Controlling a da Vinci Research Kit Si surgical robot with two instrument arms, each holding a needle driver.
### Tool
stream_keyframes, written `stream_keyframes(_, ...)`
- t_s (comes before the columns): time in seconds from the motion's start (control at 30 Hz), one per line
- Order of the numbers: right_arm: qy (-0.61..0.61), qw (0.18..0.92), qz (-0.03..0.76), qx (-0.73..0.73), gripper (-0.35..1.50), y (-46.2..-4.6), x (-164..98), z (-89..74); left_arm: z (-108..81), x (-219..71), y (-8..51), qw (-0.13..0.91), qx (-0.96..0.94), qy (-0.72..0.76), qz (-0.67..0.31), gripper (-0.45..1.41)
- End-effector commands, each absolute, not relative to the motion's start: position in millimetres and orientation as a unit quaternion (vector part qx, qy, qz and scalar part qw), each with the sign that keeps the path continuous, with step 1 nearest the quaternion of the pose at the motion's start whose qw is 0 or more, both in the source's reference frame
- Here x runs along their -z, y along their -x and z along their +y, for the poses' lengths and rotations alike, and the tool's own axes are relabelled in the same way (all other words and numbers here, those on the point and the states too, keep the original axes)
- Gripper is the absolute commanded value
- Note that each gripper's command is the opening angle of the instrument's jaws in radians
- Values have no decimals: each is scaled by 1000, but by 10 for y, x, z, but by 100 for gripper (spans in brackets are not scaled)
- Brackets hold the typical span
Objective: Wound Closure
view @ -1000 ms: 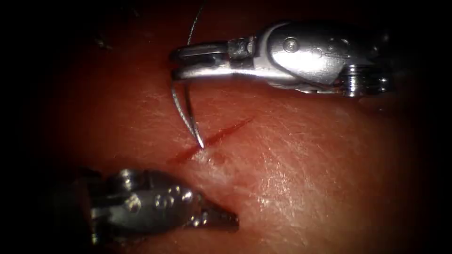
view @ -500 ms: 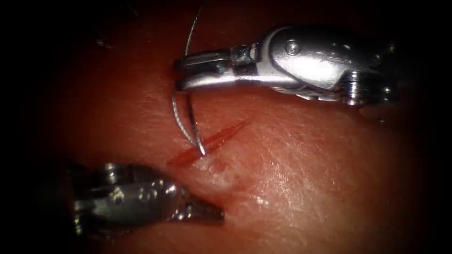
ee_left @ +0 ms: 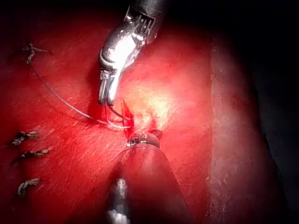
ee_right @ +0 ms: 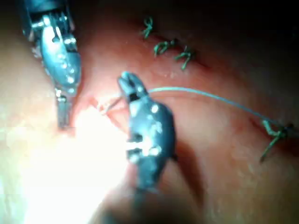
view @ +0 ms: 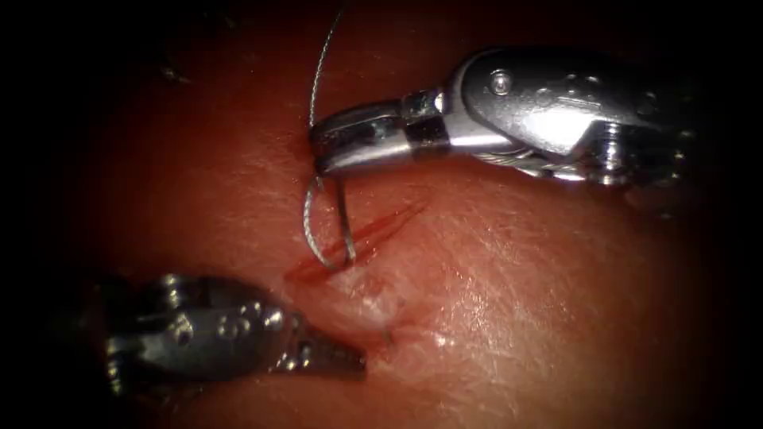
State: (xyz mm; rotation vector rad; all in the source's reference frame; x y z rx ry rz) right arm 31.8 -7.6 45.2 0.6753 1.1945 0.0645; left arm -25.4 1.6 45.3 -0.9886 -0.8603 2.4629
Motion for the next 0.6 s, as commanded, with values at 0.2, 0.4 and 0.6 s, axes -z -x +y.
stream_keyframes(0.2, -367, 764, 531, -13, -35, -328, -454, -84, 10, -459, 258, 174, -869, 349, -306, -31)
stream_keyframes(0.4, -428, 747, 508, -18, -35, -330, -462, -103, 10, -458, 257, 174, -868, 349, -306, -31)
stream_keyframes(0.6, -471, 732, 491, -24, -35, -326, -457, -121, 10, -458, 256, 174, -868, 349, -306, -31)
